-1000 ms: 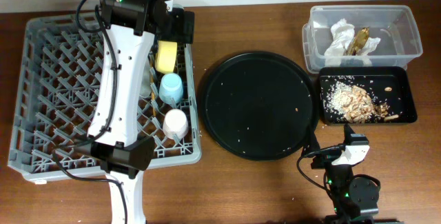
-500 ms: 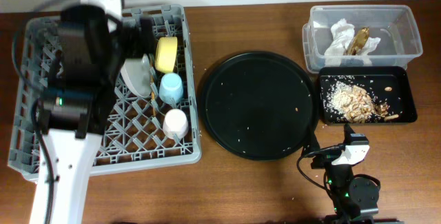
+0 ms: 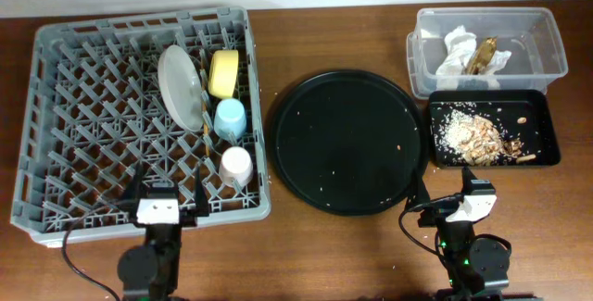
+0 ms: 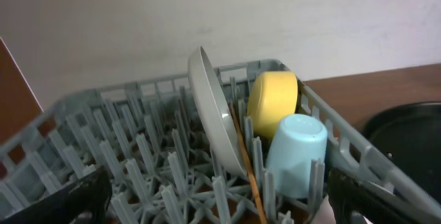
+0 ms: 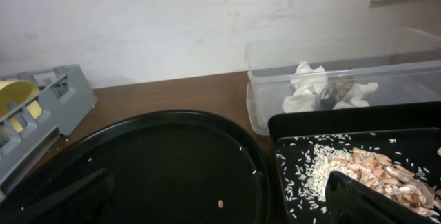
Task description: Sort waste into correct bins and load items into the dishwasher rack
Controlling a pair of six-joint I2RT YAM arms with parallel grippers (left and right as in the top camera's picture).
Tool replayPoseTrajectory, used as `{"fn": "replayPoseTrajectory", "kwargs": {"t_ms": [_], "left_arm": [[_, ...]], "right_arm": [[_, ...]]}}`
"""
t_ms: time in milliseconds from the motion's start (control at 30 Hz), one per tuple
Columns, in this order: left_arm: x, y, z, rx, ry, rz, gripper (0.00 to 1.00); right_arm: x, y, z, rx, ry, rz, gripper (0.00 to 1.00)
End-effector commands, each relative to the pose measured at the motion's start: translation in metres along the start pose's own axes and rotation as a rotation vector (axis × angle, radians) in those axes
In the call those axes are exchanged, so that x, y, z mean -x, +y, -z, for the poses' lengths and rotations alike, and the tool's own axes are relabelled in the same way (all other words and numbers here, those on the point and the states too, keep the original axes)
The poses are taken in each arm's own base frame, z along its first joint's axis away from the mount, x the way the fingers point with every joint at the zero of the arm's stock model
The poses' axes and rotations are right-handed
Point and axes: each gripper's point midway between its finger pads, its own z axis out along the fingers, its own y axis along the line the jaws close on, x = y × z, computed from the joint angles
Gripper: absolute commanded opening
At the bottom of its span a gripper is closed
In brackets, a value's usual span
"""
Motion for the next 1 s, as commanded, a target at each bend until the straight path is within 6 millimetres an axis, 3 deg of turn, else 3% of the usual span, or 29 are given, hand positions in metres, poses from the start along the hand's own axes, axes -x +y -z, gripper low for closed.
{"fn": "replayPoseTrajectory", "kwargs": {"t_ms": [0, 100, 967], "left_arm": [[-0.011, -0.002, 0.005, -0.004, 0.002, -0.068, 0.99], [-0.028, -0.004, 0.012, -0.014, 0.061, -0.07, 0.99], [-0.026, -0.004, 0.013, -0.013, 0.055, -0.07, 0.99]], "right_arm": [[-0.003, 0.001, 0.0, 0.007, 0.006, 0.008, 0.99], [-0.003, 0.001, 0.0, 0.007, 0.006, 0.008, 0.98], [-0.003, 0.001, 0.0, 0.007, 0.006, 0.008, 0.98]]}}
